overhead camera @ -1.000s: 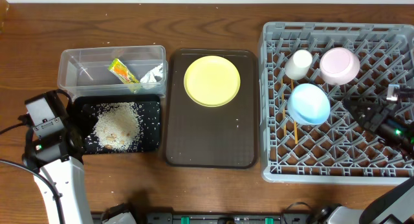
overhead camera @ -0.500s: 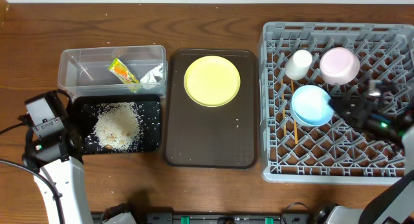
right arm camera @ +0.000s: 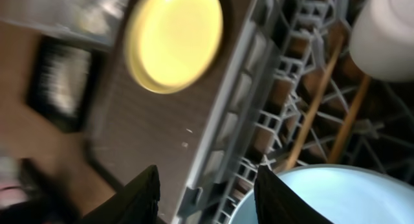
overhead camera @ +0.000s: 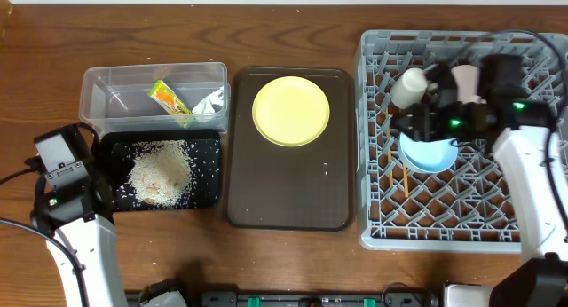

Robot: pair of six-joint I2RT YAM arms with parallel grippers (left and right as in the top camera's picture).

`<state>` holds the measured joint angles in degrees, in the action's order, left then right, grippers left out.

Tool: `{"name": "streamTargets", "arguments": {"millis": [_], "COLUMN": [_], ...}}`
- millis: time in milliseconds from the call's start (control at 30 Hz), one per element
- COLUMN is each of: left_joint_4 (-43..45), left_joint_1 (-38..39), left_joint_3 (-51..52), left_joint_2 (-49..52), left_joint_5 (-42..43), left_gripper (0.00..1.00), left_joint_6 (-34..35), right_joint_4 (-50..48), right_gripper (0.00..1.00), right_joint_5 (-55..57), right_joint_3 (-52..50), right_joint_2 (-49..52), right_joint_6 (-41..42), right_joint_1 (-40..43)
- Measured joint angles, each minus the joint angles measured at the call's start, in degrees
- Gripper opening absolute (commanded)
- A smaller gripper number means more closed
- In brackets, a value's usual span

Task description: Sort waste into correct bins and load items into the dishwasher rack

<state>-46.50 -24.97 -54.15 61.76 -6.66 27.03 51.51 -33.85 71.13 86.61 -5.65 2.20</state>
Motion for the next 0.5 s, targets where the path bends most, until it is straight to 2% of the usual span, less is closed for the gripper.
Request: {"name": "streamTargets", "arguments": {"millis": [100, 233, 500], "left_joint_4": [0.00, 0.00, 0.00], "left_joint_1": [0.00, 0.00, 0.00], "left_joint_3": [0.00, 0.00, 0.00], "left_joint_2": [0.00, 0.00, 0.00], "left_joint_5": [0.02, 0.02, 0.02], "left_gripper": [0.89, 0.90, 0.89], "left_joint_6": [0.00, 0.00, 0.00], "right_joint_4": [0.81, 1.42, 3.72], "right_gripper": [0.41, 0.39, 0.40], "right_joint_5": [11.80, 24.63, 33.62], "right_joint_3": [0.02, 0.02, 0.02], "right_joint_2": [0.00, 0.00, 0.00], "right_joint_6": [4.09, 9.40, 12.94], "right_joint_1": [-3.63, -3.87, -0.85]}}
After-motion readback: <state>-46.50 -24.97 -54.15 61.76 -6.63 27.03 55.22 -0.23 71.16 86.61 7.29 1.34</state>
